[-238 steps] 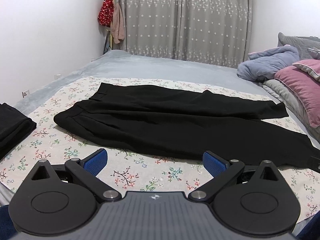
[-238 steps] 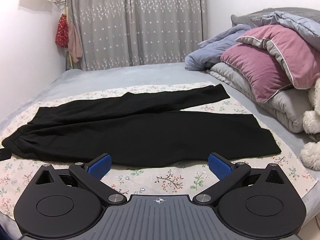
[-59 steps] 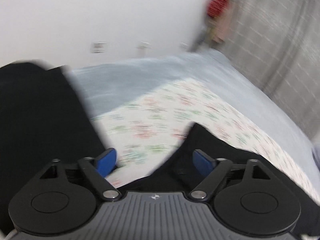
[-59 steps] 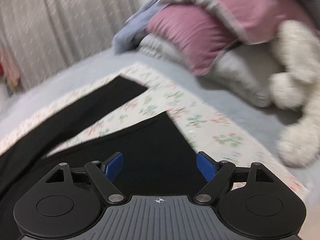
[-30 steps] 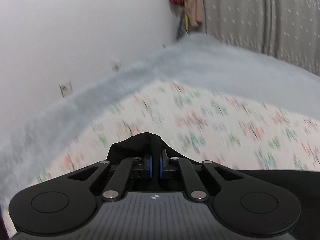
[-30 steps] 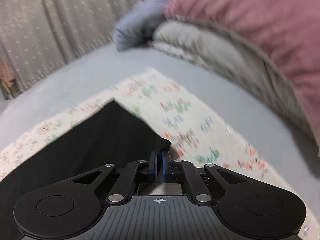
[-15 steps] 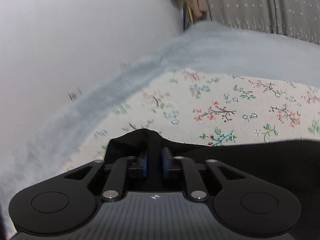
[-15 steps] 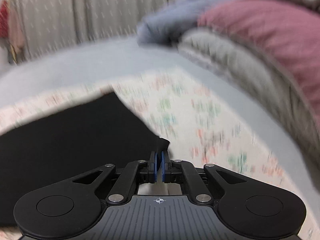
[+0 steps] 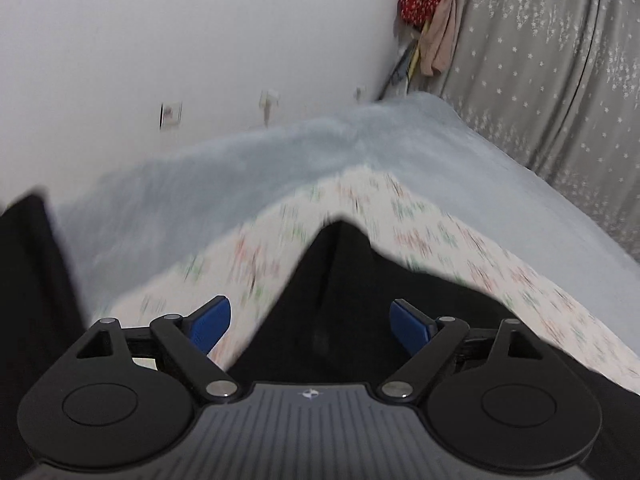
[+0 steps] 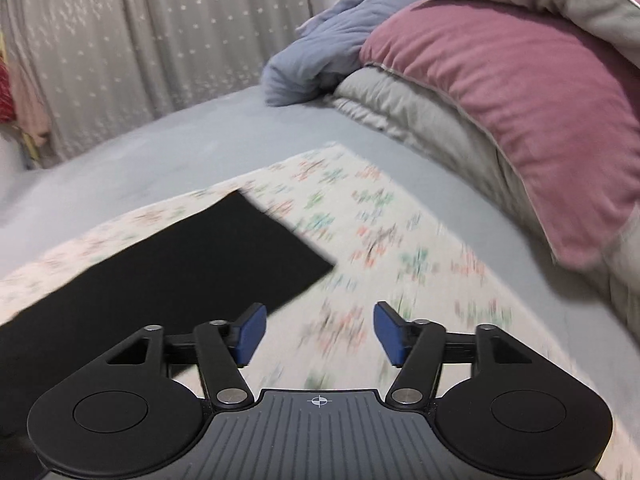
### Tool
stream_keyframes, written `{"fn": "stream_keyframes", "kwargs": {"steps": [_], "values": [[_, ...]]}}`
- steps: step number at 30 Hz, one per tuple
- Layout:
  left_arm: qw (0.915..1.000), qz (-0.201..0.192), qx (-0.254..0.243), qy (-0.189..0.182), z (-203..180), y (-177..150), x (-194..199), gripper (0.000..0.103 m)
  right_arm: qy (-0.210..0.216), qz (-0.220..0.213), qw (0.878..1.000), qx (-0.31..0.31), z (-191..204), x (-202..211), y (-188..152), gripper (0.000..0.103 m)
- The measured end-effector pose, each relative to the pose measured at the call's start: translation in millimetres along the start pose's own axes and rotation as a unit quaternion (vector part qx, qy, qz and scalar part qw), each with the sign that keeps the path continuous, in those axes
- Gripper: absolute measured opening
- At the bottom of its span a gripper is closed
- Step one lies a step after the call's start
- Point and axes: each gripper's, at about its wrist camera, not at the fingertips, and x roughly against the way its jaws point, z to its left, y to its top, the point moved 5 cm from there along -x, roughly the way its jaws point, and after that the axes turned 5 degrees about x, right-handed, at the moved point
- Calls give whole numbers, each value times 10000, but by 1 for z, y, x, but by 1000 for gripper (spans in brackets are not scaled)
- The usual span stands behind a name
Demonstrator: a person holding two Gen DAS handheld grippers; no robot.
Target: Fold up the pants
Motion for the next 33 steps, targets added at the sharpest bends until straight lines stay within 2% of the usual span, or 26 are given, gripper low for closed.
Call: {"fn": "stream_keyframes", "kwargs": {"steps": [2, 6, 11, 13, 15, 18, 20, 23, 26, 29, 33], "values": [[9997, 140, 196, -71, 9, -16, 23, 88, 279, 97, 9994, -182, 4, 26, -13, 75], [9965, 333, 738, -190, 26, -44, 69, 89, 795, 177, 9961, -351, 19, 73, -36, 83], [9950, 407, 878, -261, 39, -72, 95, 93, 1327, 312, 9906, -106, 43, 125, -76, 96], [9948, 325, 905, -347, 49, -82, 95, 95, 1322, 238, 9908, 136, 45, 136, -92, 100], [9948, 264, 902, -399, 60, -94, 91, 96, 1129, 107, 9922, 513, 43, 142, -113, 103], [9930, 635, 838, -534, 72, -109, 80, 96, 803, 234, 9921, 940, 39, 139, -136, 103], [9917, 759, 810, -641, 76, -111, 78, 96, 784, 6, 9915, 1035, 38, 148, -138, 103], [9940, 664, 539, -681, 78, -112, 81, 101, 801, -284, 9915, 990, 34, 158, -141, 103], [9922, 852, 435, -799, 80, -122, 77, 101, 877, -385, 9935, 622, 22, 158, -151, 103], [9892, 1007, 478, -950, 83, -127, 73, 101, 856, -150, 9949, 518, 16, 152, -155, 103], [9888, 1030, 511, -955, 88, -132, 71, 101, 816, -95, 9960, 344, 10, 151, -157, 103]]}}
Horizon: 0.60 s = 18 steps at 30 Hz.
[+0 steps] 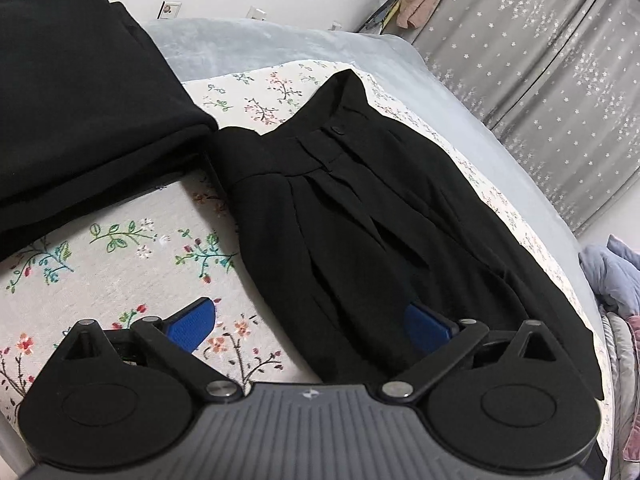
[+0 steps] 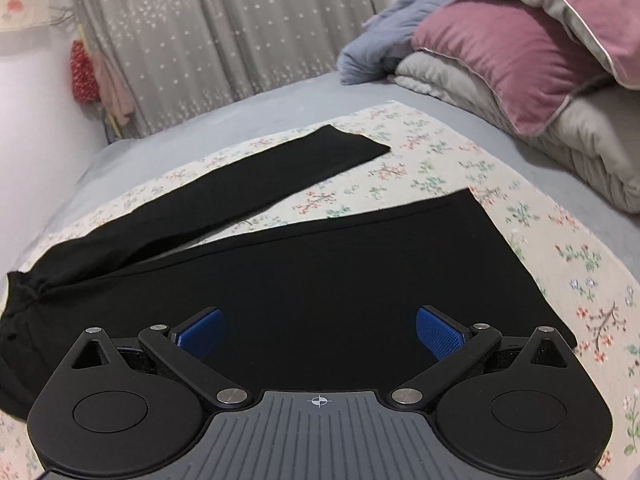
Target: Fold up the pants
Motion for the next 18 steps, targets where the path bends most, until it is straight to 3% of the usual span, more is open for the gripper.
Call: {"fn": "stream_keyframes", "kwargs": {"steps": [7, 9, 13, 14, 17, 18], "values": [[9991, 180, 324, -200, 5, -5, -11, 98, -431, 519, 9976, -172, -15, -8, -14, 103], [9995, 98, 256, -169, 0, -6, -14, 82, -543, 653, 9961, -219, -22, -10, -18, 103], [9996, 104, 250, -101, -6, -9, -22, 63, -593, 809, 9946, -259, -29, -8, -24, 103], [9996, 89, 239, -73, -7, -10, -22, 53, -608, 833, 9944, -234, -29, -7, -27, 103], [9998, 52, 16, 208, -9, -9, -24, 0, -642, 949, 9933, -141, -28, -9, -31, 103], [9996, 66, 8, 267, -6, -9, -24, 0, -662, 1002, 9927, -113, -29, -11, -34, 103]]}}
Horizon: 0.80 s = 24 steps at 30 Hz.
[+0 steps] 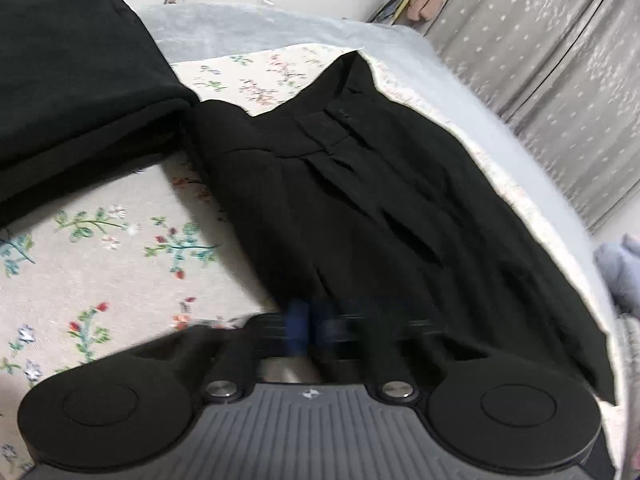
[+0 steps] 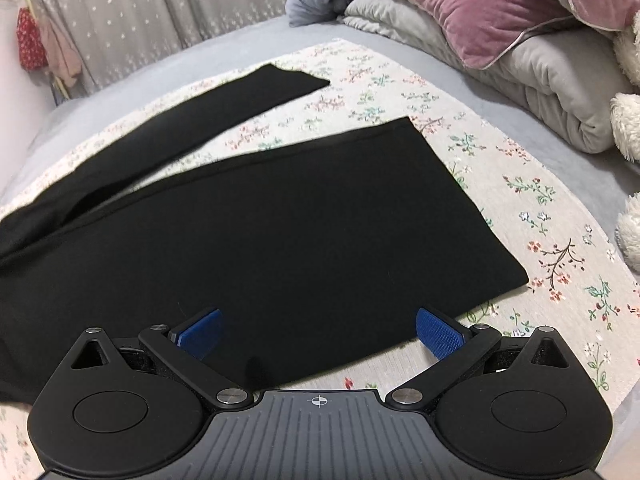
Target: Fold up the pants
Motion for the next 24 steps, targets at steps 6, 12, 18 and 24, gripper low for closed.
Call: {"fn": "stream_keyframes", "kwargs": {"steps": [6, 12, 18, 24], "values": [[9997, -225, -87, 4, 4, 1, 18, 0, -185, 276, 9994, 116, -1, -17, -6, 103], [9995, -323, -60, -22, 20, 2, 45, 0, -323, 336, 9984, 327, 1, -23, -8, 103], [9998, -182, -45, 98, 27, -1, 44, 0, -336, 361, 9981, 377, 0, -25, -9, 103], [9995, -34, -259, 179, 21, 0, 37, 1, -401, 356, 9980, 340, -2, -26, -6, 103]]}}
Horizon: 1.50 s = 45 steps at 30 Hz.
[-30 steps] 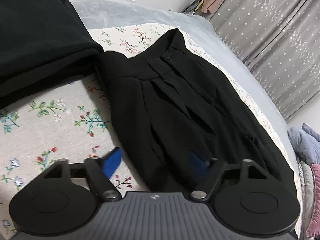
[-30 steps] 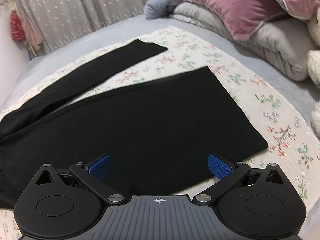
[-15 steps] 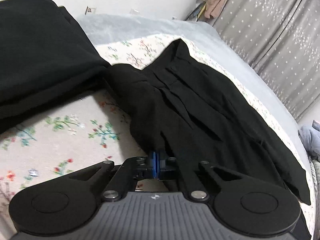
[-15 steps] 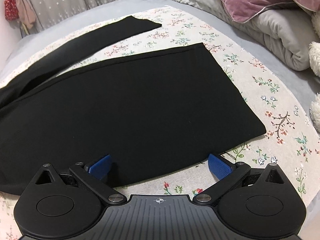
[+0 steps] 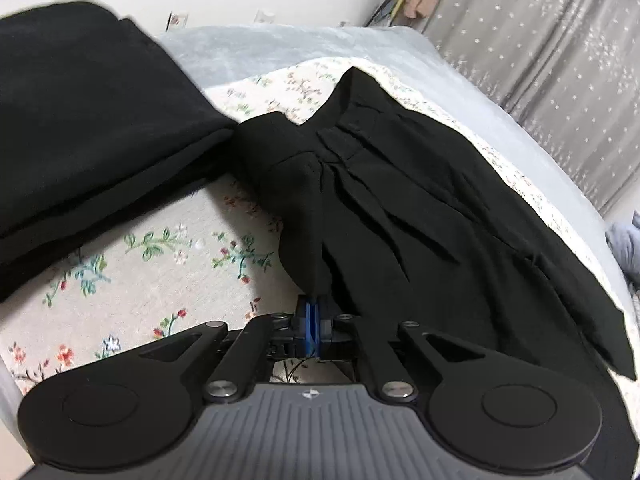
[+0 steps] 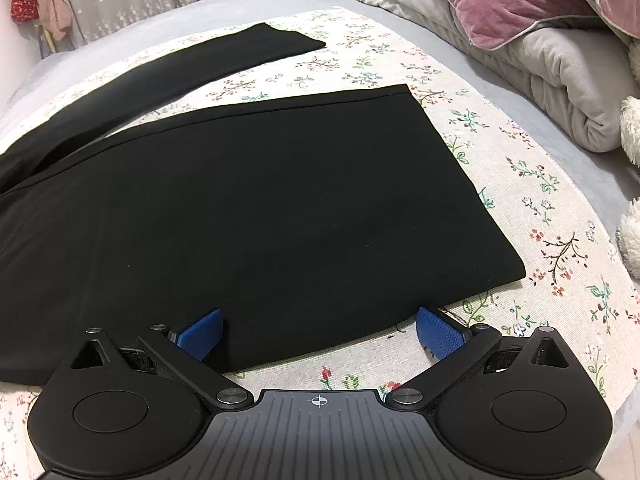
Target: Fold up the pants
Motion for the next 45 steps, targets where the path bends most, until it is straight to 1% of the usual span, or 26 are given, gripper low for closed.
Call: {"fn": "stream_keyframes", "kwargs": {"steps": [1, 2, 3, 6, 8, 10, 12, 13, 15, 17, 19, 20, 21, 22, 23, 24, 28, 31, 33, 35, 37, 38, 39, 41, 43, 45], "values": [[10000, 27, 74, -34, 3, 2, 0, 1, -9, -2, 10000, -10, 0, 0, 0, 103], [9999, 14, 140, -42, 6, 3, 2, 5, -32, -9, 10000, -11, 0, 1, 0, 103], [9998, -47, 195, -4, 10, 5, 4, 9, -77, -29, 10000, -6, 0, 1, 1, 103], [9989, -231, 413, -28, 19, 12, 14, 14, -243, -193, 9995, -60, -5, 6, 5, 103], [9976, -424, 535, -68, 25, 17, 22, 18, -199, -350, 9991, -154, -7, 13, 10, 103], [9971, -552, 513, -126, 23, 19, 27, 28, -44, -406, 9989, -219, -6, 16, 11, 103], [9975, -504, 444, -204, 17, 18, 24, 44, 47, -377, 9992, -147, 0, 15, 11, 103], [9977, -456, 441, -230, 15, 17, 21, 49, 43, -359, 9993, -74, 3, 14, 10, 103], [9980, -361, 417, -296, 9, 17, 12, 65, 38, -342, 9994, 81, 12, 12, 10, 103], [9984, -342, 371, -273, 3, 20, 2, 70, 110, -364, 9990, 226, 19, 13, 9, 103], [9987, -408, 271, -153, -3, 23, -8, 70, 186, -374, 9982, 431, 28, 12, 9, 103], [9987, -457, 192, -94, -4, 22, -9, 66, 191, -362, 9976, 557, 32, 11, 8, 103], [9987, -506, 57, 18, -8, 22, -13, 40, 188, -324, 9971, 661, 35, 8, 7, 103], [9984, -528, -63, 188, -8, 21, -15, 17, 173, -273, 9967, 749, 37, 6, 5, 103], [9976, -531, -180, 416, -7, 21, -18, 4, 137, -212, 9963, 820, 39, 4, 4, 103], [9966, -567, -238, 540, -6, 20, -18, 3, 84, -170, 9960, 875, 39, 1, 2, 103], [9955, -722, -15, 614, 4, 21, 3, 3, 37, -144, 9967, 799, 34, 1, 2, 103], [9940, -826, -128, 710, 4, 17, 22, 3, 29, -100, 9977, 670, 27, 1, 3, 103], [9931, -821, -224, 813, 3, 15, 22, 3, 29, -86, 9980, 619, 26, 1, 3, 103], [9930, -713, -265, 905, 4, 14, 16, 4, 8, -72, 9981, 607, 27, 2, 2, 103], [9938, -554, -181, 950, 7, 13, 10, 8, -11, -67, 9981, 609, 28, 2, 2, 103], [9939, -518, -161, 960, 7, 13, 9, 15, 1, -71, 9983, 586, 28, 2, 3, 103], [9936, -539, -136, 984, 8, 14, 11, 25, 34, -81, 9985, 546, 27, 3, 4, 103], [9923, -682, -123, 1026, 7, 16, 19, 38, 156, -132, 9990, 402, 26, 6, 7, 103], [9906, -860, -73, 1059, 8, 18, 29, 42, 287, -194, 9992, 202, 24, 10, 12, 103], [9889, -983, 38, 1113, 10, 22, 35, 42, 399, -251, 9989, 13, 21, 13, 18, 103]]}}
